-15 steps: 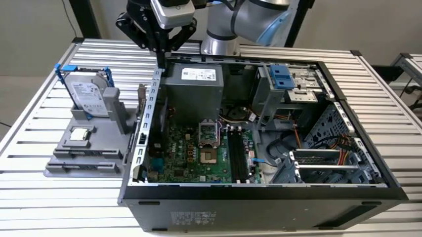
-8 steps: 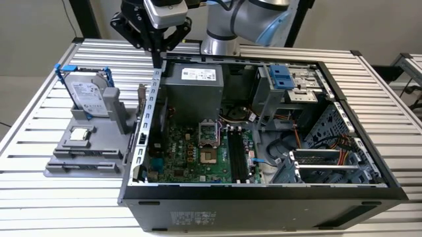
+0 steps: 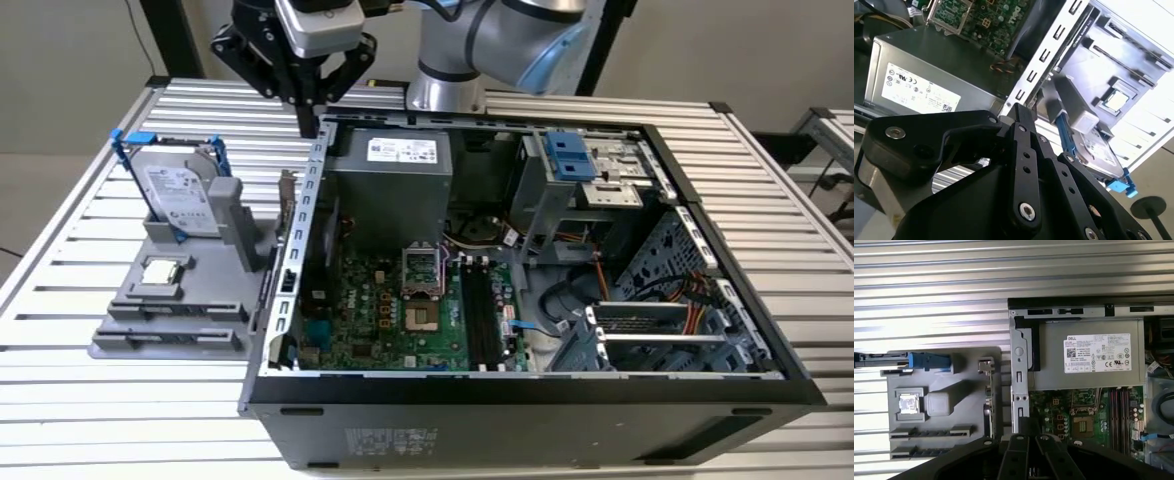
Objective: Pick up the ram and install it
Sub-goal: 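Reach for the ram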
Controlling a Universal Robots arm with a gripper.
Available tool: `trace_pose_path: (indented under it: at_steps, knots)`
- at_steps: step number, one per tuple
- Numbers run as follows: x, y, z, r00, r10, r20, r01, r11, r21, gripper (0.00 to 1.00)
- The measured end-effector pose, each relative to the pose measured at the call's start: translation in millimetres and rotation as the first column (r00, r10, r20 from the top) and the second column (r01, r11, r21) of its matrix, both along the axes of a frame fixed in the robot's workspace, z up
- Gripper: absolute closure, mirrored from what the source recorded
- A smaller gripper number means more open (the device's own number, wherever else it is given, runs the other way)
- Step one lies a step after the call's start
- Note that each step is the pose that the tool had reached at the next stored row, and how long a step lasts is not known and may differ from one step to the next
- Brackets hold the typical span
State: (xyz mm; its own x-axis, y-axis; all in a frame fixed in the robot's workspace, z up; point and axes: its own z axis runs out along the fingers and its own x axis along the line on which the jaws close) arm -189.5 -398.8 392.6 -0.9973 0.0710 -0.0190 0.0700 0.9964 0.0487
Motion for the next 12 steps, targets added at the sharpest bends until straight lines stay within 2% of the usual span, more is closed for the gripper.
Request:
trace_pose_path:
  at_steps: [12]
  knots:
    - [-14.4,0.0,0.0,1.0000,0.000,0.0000,0.000,1.0000,0.0000,1.00]
